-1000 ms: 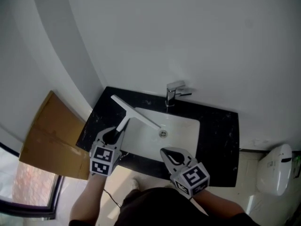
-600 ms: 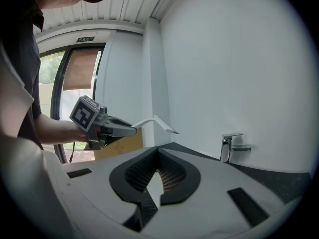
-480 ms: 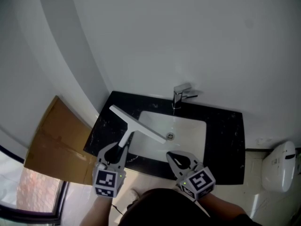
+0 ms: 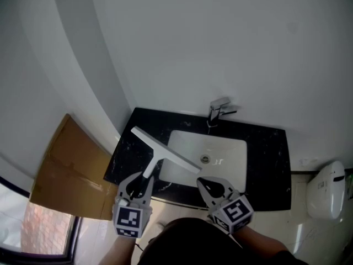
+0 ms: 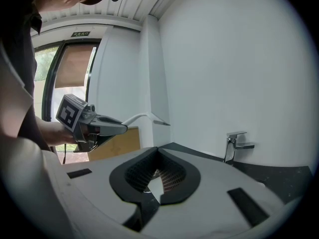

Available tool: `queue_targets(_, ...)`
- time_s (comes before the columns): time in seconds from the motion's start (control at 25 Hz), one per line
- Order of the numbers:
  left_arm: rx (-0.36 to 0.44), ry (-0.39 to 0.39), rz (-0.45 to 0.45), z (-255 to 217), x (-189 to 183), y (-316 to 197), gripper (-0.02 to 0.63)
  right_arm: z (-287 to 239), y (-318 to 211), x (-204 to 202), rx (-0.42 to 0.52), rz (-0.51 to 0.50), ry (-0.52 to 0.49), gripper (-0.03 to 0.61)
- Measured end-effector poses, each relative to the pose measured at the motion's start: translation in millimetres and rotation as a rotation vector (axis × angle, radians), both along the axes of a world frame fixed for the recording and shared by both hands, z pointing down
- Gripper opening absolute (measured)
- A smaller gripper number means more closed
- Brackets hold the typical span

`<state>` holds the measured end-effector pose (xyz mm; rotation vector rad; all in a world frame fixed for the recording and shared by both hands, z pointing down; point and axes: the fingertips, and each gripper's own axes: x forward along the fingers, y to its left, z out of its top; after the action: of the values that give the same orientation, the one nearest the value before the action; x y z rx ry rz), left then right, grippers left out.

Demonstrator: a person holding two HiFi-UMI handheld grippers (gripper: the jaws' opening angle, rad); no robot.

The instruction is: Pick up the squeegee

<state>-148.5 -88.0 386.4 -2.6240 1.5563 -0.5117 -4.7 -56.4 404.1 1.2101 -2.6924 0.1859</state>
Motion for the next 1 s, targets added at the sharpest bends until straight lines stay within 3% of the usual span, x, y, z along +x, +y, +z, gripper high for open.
queue_targets(1.0,-0.011,0.024,-0.001,5.9,-27.3,-3.9,0.098,-5.4,2.0,-25.9,0.015,0.005,0.022,-0.008)
